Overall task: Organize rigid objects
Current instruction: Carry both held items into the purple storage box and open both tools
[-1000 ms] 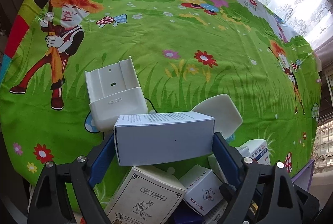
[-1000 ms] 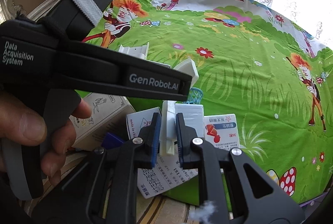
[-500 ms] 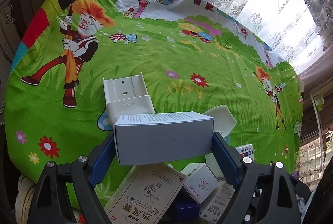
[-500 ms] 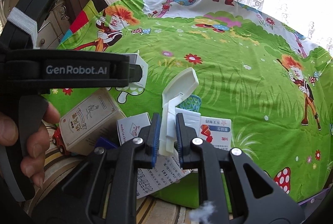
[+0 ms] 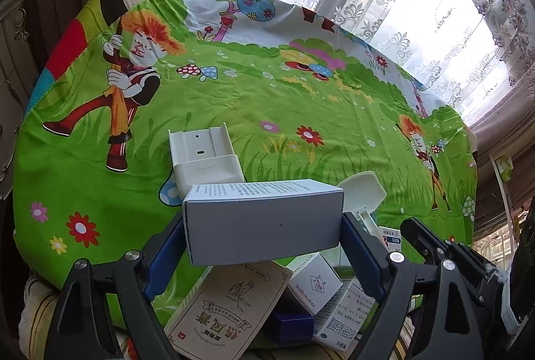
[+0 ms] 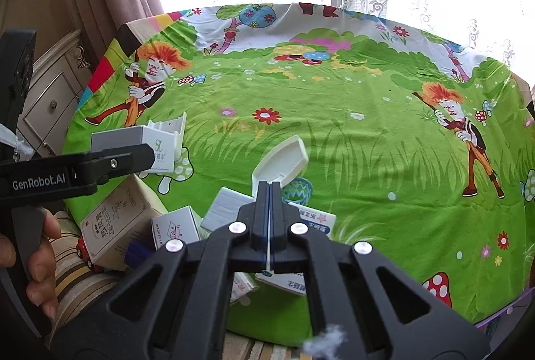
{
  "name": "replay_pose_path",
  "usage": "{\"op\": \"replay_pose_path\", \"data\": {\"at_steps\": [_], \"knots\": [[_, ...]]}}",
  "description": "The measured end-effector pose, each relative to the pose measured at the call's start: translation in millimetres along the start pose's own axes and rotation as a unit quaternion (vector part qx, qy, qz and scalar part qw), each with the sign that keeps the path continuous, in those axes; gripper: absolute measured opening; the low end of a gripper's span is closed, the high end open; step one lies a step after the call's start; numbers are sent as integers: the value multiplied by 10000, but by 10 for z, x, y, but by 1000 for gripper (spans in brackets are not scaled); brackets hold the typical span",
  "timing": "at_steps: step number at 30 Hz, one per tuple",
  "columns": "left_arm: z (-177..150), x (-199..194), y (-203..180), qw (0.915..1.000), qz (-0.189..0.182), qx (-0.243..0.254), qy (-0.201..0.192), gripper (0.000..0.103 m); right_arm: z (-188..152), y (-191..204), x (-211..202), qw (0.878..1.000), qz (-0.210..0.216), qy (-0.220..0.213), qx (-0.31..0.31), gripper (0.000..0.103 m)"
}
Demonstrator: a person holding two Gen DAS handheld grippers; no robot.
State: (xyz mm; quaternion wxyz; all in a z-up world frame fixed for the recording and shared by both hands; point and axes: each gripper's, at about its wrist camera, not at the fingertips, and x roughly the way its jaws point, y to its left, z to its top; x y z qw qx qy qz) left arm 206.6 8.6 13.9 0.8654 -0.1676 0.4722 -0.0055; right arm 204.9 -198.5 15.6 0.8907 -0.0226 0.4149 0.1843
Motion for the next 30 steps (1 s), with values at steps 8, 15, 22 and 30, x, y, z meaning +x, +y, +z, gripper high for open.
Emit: {"op": "replay_pose_path", "data": {"at_steps": [8,15,22,30], "knots": [[-26,15,3,10000,-42,-36,22,89,14,-199,51,9992,115,248,294,5],[-33,2,-3,10000,-84,-27,21,89,170,-310,173,9945,587,462,740,63],[-56,-49,-6,9999,-108,6,-48,89,219,-243,658,9925,543,997,458,51],[-64,-95,-11,9996,-204,35,-173,89,315,-272,539,9962,505,630,325,8]]}}
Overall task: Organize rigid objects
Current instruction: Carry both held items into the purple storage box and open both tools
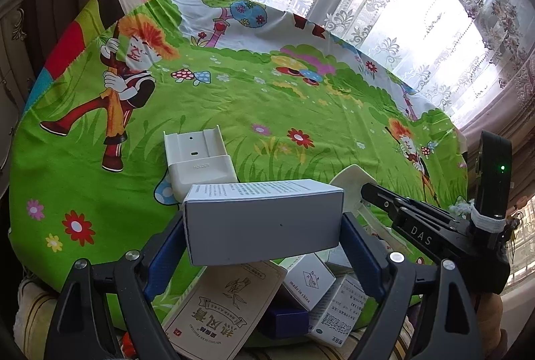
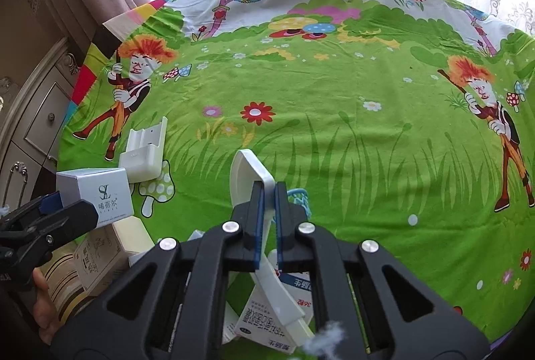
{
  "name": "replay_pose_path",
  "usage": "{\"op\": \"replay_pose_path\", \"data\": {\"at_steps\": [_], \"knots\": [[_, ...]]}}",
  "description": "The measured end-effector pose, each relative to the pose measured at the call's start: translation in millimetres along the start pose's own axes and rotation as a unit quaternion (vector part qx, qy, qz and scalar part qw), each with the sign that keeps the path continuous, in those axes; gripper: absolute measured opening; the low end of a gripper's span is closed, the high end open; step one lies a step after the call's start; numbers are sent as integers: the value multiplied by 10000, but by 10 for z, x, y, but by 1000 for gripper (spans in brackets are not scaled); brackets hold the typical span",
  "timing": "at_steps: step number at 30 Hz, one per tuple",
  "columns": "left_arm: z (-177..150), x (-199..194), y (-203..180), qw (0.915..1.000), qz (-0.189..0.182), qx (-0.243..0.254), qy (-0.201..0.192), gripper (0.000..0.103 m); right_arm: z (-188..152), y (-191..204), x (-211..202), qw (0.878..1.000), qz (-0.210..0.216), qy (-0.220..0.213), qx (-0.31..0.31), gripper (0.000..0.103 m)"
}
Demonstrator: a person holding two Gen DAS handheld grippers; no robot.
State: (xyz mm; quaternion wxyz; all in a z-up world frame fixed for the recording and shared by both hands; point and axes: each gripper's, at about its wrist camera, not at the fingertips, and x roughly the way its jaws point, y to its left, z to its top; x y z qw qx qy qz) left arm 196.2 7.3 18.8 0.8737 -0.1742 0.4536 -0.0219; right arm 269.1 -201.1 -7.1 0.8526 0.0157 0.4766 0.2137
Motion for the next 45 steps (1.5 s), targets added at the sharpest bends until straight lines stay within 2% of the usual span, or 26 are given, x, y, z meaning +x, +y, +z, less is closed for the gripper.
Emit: {"op": "replay_pose_path", "data": {"at_steps": [4,11,17,23,34,39,45], "knots": [[-20,-57,-45,9999,-69,51,-90,89,-7,-83,-152,9996,-112,-211,129,8],[-102,-187,-216,9991,-324,203,-198,89,-107,-186,-709,9959,-565,-688,138,8],[-294,-310,-486,9969,-636,430,-143,89,-423,-368,-1175,9927,-824,-844,265,8],[-629,-361,-920,9905,-1066,850,155,89,-807,-659,-1579,9883,-1089,-868,616,8],[-1378,-388,-1774,9631,-1786,1790,917,89,-1679,-1263,-2240,9697,-1923,-860,1237,8],[-1631,-422,-2064,9503,-1975,2130,1117,89,-2091,-1539,-2451,9588,-2201,-749,1631,8],[-1891,-494,-2322,9333,-2241,2478,1319,89,-2429,-1777,-2654,9459,-2475,-701,1978,8]]}}
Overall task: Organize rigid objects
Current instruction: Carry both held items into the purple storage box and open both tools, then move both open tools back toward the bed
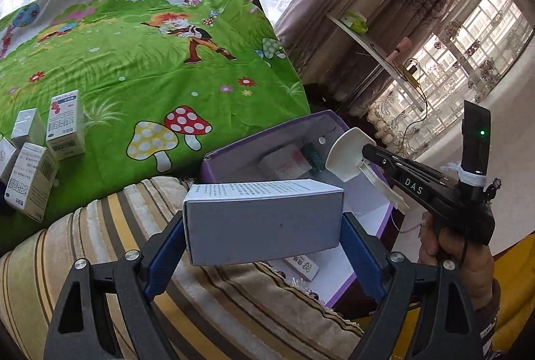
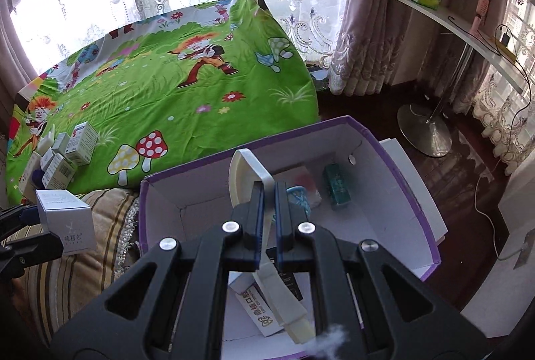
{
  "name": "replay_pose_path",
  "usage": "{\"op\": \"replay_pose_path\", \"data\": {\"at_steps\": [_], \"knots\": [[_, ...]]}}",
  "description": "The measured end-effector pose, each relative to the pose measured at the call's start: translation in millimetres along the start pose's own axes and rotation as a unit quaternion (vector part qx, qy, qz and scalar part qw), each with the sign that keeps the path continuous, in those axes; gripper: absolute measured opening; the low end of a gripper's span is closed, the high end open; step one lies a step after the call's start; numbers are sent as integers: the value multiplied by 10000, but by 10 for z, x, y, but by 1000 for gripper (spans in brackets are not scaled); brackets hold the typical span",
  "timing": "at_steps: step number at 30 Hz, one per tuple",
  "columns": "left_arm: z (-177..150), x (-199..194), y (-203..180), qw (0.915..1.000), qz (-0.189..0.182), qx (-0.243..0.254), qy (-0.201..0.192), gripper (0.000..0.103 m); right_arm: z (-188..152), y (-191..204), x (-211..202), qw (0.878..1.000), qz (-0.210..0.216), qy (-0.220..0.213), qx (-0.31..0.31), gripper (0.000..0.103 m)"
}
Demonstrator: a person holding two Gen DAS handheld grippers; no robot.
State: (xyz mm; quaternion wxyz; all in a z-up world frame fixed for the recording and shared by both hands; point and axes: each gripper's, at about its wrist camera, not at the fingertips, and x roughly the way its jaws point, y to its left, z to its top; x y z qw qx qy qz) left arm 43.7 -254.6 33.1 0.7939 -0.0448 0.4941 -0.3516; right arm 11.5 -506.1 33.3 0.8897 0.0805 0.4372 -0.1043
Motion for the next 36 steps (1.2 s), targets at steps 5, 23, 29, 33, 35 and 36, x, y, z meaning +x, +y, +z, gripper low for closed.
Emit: {"op": "replay_pose_path", "data": {"at_steps": [5,23,29,33,35,36], "knots": [[-51,81,-252,9982,-430,367,211,92,-92,-244,-52,9994,-201,-2,269,11],[-73,-126,-59,9981,-388,488,-2,97,-146,10,5,9996,247,74,87,67],[-125,-391,303,9996,-7,171,-227,97,-159,369,37,9968,732,228,-223,67],[-211,-563,608,9990,317,-137,-286,97,-184,582,63,9944,917,325,-418,67],[-262,-677,768,9979,474,-270,-348,97,-199,673,72,9930,998,367,-512,67],[-291,-740,854,9972,549,-341,-382,97,-208,719,74,9923,1037,392,-556,67]]}}
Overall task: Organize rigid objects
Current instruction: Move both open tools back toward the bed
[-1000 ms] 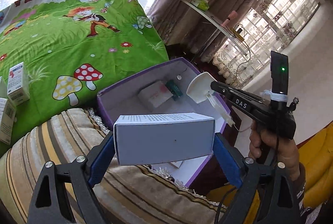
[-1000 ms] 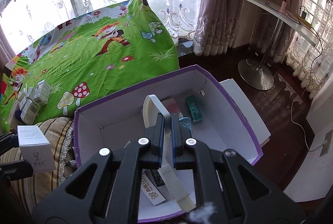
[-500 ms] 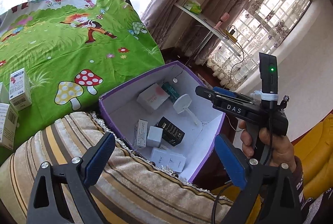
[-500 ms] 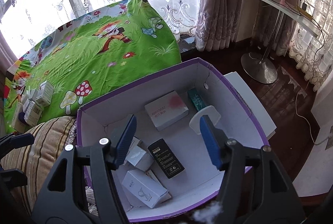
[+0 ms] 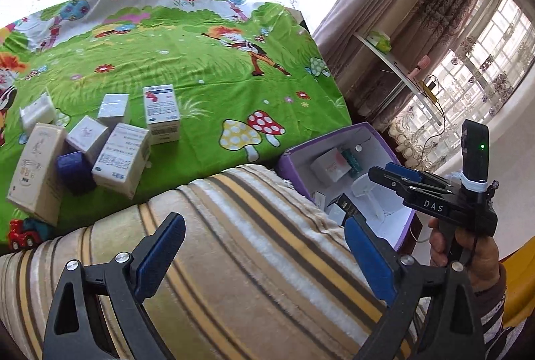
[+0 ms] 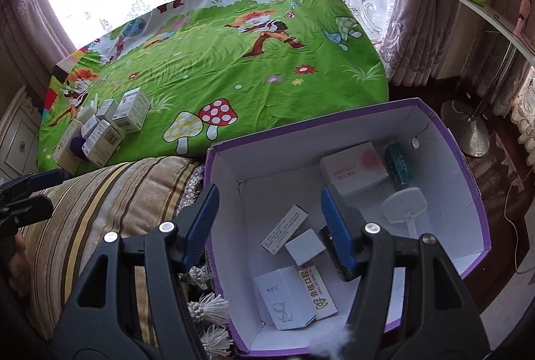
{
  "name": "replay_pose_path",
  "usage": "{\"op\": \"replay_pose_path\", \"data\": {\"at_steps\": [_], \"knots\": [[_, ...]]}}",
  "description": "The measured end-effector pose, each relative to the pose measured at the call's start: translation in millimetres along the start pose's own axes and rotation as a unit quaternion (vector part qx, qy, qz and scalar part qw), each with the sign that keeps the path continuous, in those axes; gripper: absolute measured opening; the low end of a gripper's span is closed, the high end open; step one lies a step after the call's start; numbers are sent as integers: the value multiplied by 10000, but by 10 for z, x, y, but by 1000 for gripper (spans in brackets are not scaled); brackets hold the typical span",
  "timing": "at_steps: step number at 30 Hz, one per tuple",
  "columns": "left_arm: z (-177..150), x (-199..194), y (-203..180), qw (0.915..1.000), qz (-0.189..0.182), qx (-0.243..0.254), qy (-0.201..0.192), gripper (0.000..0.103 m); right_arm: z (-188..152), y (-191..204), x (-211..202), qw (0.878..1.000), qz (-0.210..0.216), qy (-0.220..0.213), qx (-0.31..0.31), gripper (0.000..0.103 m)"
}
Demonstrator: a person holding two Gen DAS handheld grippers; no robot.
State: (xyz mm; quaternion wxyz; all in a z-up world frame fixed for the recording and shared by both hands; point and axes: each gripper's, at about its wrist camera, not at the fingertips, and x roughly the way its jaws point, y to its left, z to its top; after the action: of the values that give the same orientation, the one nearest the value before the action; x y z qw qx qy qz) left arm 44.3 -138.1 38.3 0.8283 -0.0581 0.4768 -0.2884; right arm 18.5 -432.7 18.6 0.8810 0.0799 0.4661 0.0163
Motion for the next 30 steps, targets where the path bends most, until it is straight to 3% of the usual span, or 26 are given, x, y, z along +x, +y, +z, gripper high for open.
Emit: {"op": "replay_pose_path", "data": {"at_steps": [8,14,19,22,27,30], "knots": [[-146,-510,901,9933,724,-858,-283,97,-6,343,78,9984,308,145,-447,68],[-247,-633,1556,9788,1406,-1486,-30,97,-17,522,135,9965,434,233,-670,70],[-257,-519,1864,9708,1767,-1569,417,97,-36,582,194,9955,429,336,-769,70],[-221,-368,1894,9703,1879,-1304,782,97,-33,577,198,9955,424,357,-765,70],[-150,-153,1936,9628,2219,-937,1225,97,-35,594,203,9952,432,354,-800,70],[-122,-81,2028,9614,2171,-907,1426,96,-41,587,219,9952,446,376,-781,70]]}}
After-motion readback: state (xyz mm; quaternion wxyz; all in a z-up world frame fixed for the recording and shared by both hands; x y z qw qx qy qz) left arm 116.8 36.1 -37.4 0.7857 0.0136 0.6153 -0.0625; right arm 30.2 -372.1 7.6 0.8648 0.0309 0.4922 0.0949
